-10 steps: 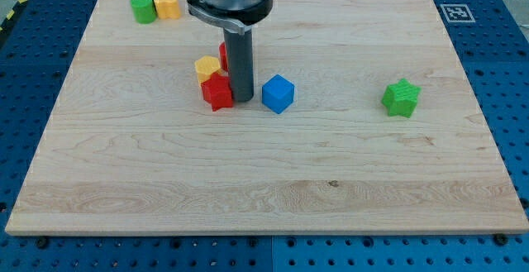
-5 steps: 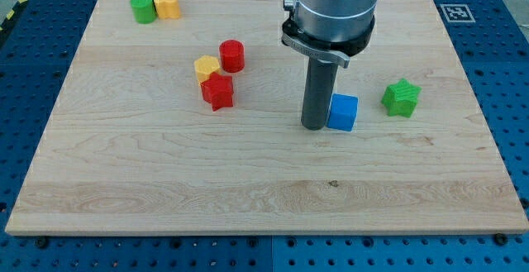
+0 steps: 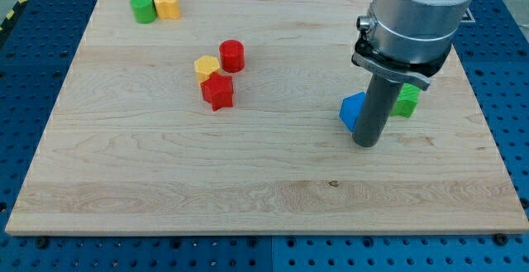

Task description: Push the blue cube left side of the green star

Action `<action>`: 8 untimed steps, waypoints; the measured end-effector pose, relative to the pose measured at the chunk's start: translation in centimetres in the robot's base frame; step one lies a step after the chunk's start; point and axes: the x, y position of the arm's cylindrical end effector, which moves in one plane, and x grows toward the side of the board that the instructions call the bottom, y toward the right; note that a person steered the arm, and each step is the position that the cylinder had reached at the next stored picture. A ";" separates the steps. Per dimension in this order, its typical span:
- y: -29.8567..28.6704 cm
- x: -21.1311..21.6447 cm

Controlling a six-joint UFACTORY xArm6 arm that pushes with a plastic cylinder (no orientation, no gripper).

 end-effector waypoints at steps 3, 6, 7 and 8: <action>0.0 -3.3; -4.6 -3.8; -4.7 -7.6; -4.7 -12.7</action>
